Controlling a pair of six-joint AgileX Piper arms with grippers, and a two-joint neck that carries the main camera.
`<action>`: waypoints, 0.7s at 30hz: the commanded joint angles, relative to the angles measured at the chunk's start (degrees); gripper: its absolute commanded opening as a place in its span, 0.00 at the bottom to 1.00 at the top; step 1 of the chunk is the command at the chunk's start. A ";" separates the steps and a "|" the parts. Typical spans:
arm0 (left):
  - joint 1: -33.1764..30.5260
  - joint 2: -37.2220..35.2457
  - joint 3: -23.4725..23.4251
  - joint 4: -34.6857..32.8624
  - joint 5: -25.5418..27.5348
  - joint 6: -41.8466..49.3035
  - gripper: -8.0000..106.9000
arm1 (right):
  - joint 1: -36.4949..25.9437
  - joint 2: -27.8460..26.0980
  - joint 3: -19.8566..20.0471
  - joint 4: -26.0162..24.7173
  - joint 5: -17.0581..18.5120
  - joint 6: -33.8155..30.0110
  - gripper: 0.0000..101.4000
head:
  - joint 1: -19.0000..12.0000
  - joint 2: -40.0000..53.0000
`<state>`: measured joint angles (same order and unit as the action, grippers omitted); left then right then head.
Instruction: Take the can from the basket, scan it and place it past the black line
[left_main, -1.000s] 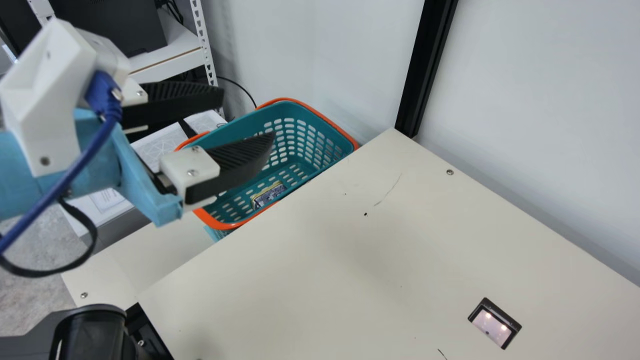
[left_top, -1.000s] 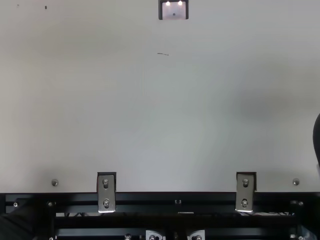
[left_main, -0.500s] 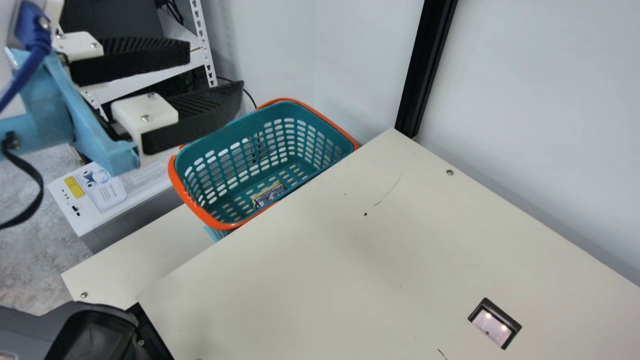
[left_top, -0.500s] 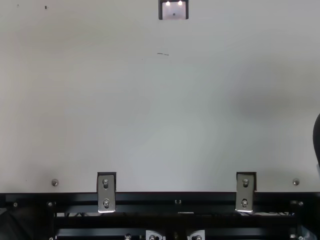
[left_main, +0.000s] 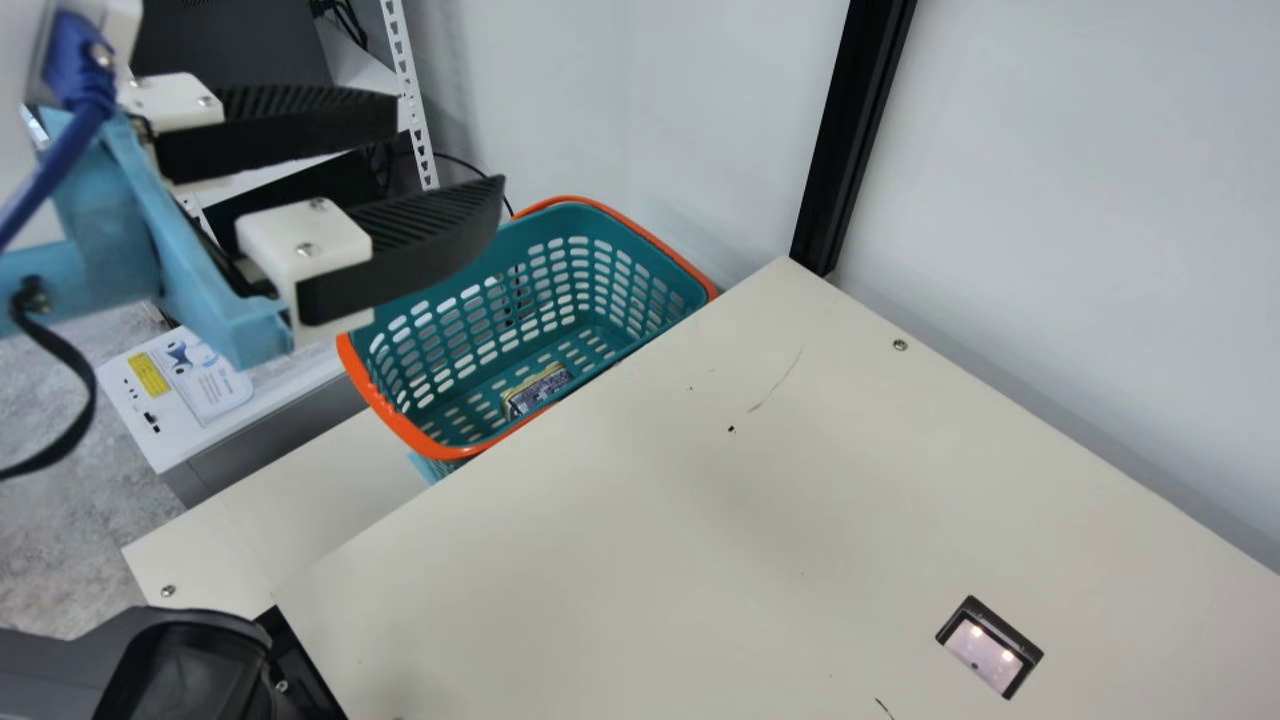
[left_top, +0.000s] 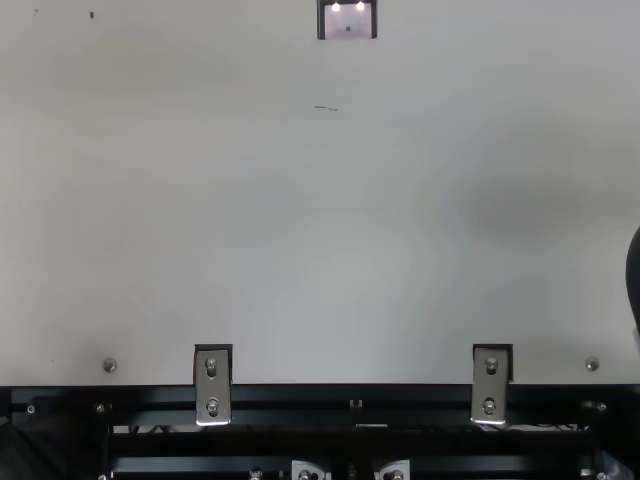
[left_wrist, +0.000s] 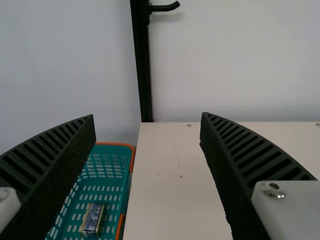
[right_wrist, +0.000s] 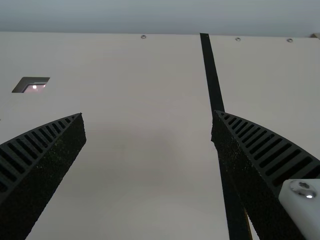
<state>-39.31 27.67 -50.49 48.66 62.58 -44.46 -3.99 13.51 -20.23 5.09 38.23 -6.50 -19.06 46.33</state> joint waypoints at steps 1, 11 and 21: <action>2.92 1.53 -0.30 -3.47 -2.17 -0.47 0.85 | 0.00 0.00 0.00 0.00 0.00 0.00 1.00 | -3.69 1.76; 10.38 8.70 -3.07 -11.14 -7.57 -4.72 0.85 | 0.00 0.00 0.00 0.00 0.00 0.00 1.00 | -3.69 1.76; 7.60 17.12 -7.03 -1.23 -4.32 -19.95 0.85 | 0.00 0.00 0.00 0.00 0.00 0.00 1.00 | -3.69 1.76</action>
<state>-30.29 43.11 -57.04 43.74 57.14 -59.29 -3.99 13.51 -20.23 5.09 38.23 -6.50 -19.35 46.33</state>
